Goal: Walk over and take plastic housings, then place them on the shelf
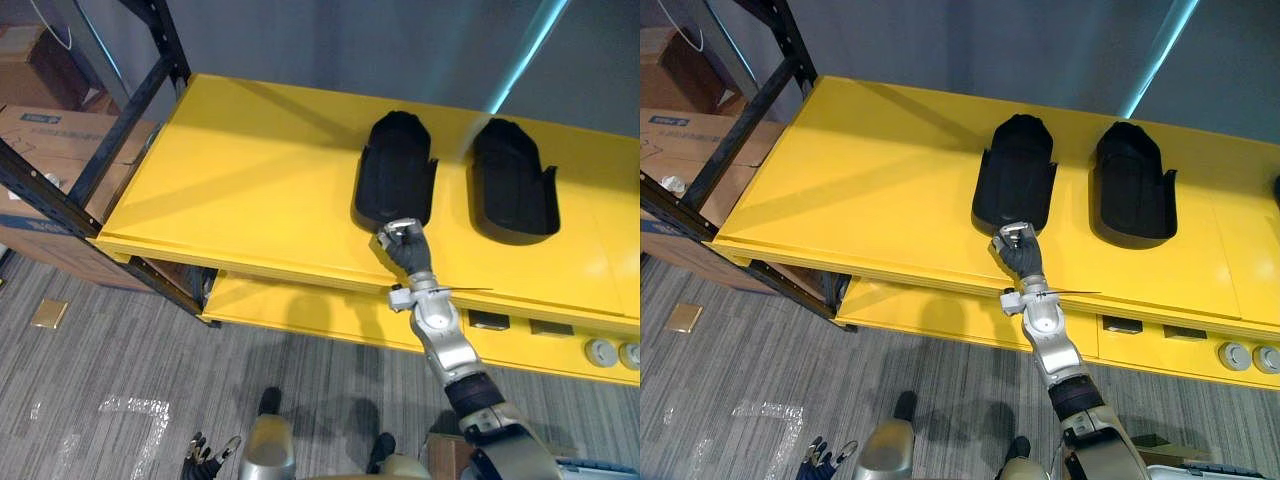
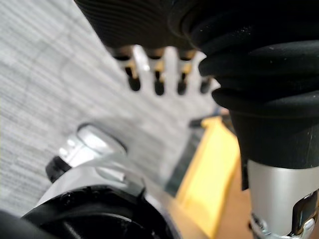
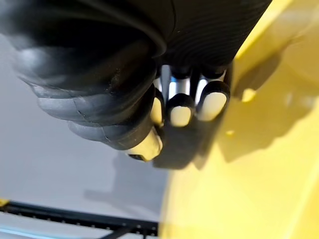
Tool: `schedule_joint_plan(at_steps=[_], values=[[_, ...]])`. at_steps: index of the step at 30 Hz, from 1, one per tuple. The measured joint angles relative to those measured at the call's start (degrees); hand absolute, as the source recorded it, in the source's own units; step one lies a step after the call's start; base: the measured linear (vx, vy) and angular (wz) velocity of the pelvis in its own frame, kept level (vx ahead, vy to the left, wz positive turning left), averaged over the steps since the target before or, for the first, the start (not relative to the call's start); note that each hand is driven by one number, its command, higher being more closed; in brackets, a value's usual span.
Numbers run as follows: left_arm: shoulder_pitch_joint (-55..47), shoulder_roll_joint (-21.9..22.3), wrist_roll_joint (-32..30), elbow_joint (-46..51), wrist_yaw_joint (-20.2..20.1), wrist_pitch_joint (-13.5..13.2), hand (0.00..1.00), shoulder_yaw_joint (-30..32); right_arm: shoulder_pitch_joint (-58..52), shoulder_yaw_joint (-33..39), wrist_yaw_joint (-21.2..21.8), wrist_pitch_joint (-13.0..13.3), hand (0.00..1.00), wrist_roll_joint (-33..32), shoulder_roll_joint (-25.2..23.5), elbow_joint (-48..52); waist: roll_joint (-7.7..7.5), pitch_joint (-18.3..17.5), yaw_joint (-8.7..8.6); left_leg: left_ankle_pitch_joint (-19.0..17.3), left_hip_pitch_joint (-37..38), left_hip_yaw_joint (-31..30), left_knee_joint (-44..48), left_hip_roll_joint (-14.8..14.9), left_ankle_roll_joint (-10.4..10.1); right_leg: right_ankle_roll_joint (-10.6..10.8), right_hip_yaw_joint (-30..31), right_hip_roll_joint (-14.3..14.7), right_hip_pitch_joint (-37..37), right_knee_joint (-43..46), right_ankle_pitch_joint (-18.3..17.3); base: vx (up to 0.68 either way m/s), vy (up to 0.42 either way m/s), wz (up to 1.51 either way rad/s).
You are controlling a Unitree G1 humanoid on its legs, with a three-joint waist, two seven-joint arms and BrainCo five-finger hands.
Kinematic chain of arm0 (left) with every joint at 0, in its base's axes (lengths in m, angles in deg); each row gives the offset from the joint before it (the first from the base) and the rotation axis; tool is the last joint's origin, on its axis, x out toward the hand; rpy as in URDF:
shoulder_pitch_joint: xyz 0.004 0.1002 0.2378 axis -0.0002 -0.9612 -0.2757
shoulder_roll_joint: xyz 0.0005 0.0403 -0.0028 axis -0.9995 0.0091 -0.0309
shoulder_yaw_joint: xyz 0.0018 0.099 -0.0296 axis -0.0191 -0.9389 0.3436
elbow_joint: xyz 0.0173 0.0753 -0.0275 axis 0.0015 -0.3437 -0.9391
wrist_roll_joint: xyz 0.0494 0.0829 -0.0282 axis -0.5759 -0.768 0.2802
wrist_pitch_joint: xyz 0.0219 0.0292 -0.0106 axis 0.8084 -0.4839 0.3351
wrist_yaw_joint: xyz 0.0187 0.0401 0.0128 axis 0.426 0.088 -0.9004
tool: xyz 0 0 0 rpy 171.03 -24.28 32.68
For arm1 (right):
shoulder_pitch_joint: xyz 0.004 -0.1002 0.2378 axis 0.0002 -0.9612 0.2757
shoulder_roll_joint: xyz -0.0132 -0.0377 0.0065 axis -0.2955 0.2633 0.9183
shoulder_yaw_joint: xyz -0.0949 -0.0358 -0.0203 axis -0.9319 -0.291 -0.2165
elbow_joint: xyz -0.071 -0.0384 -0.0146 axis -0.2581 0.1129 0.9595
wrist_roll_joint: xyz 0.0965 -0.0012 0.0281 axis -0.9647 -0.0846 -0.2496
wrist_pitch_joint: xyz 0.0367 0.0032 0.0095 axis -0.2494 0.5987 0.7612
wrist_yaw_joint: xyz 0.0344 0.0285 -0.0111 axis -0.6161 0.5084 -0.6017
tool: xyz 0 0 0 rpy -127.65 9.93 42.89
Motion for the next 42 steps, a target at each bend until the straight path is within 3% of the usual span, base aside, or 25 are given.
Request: schedule_joint_plan(at_steps=[6,15,18,19,21,24,27,32,35,37,39,42], values=[[1.15,0.04,0.09,1.74,-0.01,-0.01,0.0,-0.13,3.18,0.03,-0.87,0.37,1.0,0.05,-0.04,-0.75,0.13,2.05,0.35,0.11,-0.27,-0.05,-0.07,-0.1,0.0,0.0,-0.06,-0.12,-0.36,0.18,-0.02,0.0,0.0,0.0],[1.96,0.05,1.56,1.86,-0.03,0.0,0.0,-0.13,3.78,0.1,-2.81,1.27,1.0,1.59,-0.04,-1.6,0.01,2.09,0.4,0.1,-0.08,0.51,-0.46,0.09,-0.01,-0.06,0.42,-0.04,-0.79,0.24,-0.08,0.0,-0.002,-0.03],[1.8,0.01,1.26,1.73,-0.12,-0.11,0.0,0.06,-1.66,0.04,-2.52,1.6,1.0,2.34,-0.18,7.81,-0.73,1.94,0.34,0.21,1.72,2.46,-2.3,0.62,-0.19,-0.08,2.2,0.21,-1.08,-0.1,-0.08,0.02,-0.013,-0.3],[1.59,0.03,1.0,1.68,-0.14,-0.15,0.0,0.46,-5.09,0.0,-2.29,2.3,0.0,2.36,-0.19,14.28,-1.38,1.5,0.0,0.2,2.28,3.72,-3.0,0.89,-0.21,-0.1,3.43,0.33,-1.84,-0.14,-0.09,0.04,-0.012,-0.45],[1.14,-0.05,0.9,1.58,-0.12,-0.23,0.0,0.9,-8.51,0.38,-1.35,2.55,0.0,2.3,-0.14,21.26,-2.29,0.96,-1.0,0.19,3.28,5.49,-3.87,1.29,-0.26,-0.12,5.13,0.54,-2.26,-0.21,-0.04,0.07,-0.005,-0.48],[0.66,-0.9,-1.87,1.34,-0.01,-0.42,0.0,2.61,-17.22,3.51,-0.7,2.66,0.0,1.76,-0.2,32.74,-4.89,-1.17,-3.81,-0.57,5.31,9.23,-4.48,1.98,-0.8,-0.15,8.51,1.05,-3.09,-0.26,0.02,0.1,0.004,-0.64],[0.64,-1.75,-5.32,0.51,0.21,-0.5,0.0,3.36,-28.5,10.91,0.03,2.09,0.0,1.33,-0.55,42.18,-6.18,-4.84,-6.72,-2.42,7.81,14.76,-4.65,2.38,-0.85,-0.03,13.3,1.41,-4.68,-0.22,0.57,0.09,0.044,-0.85],[2.35,-2.15,-10.47,-4.37,0.51,-0.16,0.0,3.8,-38.69,20.88,0.05,0.62,0.0,-2.93,-1.54,42.64,-5.06,-8.74,-11.07,-5.13,12.43,25.27,-4.35,2.98,-1.09,-0.26,21.37,2.67,-5.97,-2.86,3.56,0.02,0.048,-1.08],[3.61,-2.14,-12.55,-7.19,0.49,0.28,0.0,3.71,-44.05,24.56,-0.23,0.56,0.0,-4.71,-3.73,39.88,-3.71,-9.61,-14.47,-6.57,16.03,32.23,-4.01,3.79,-1.78,-0.66,26.11,4.3,-5.99,-5.01,5.69,-0.03,0.009,-1.15],[5.8,-2.34,-12.44,-10.29,0.45,1.8,0.0,2.61,-48.1,25.74,-1.34,0.59,0.0,-5.17,-3.99,36.0,-2.62,-10.29,-17.62,-7.05,18.14,36.26,-3.78,4.44,-2.45,-0.79,28.71,5.59,-6.21,-5.44,6.65,-0.05,-0.032,-0.85],[6.7,-2.52,-12.33,-10.71,0.26,2.72,0.0,1.82,-50.25,26.2,-2.11,0.61,0.0,-6.17,-4.21,32.76,-2.01,-10.9,-19.11,-7.37,19.25,39.04,-3.49,4.99,-2.92,-1.12,30.26,6.45,-6.89,-6.1,7.2,-0.09,-0.052,-0.79],[7.69,-2.16,-11.83,-12.12,-0.51,3.52,0.0,0.31,-53.07,26.2,-2.52,2.42,0.0,-7.78,-5.23,28.87,-0.6,-11.54,-19.46,-8.01,21.25,44.54,-2.74,6.32,-3.98,-2.7,26.48,6.7,-7.92,-6.49,8.8,-0.1,-0.069,-0.89]])
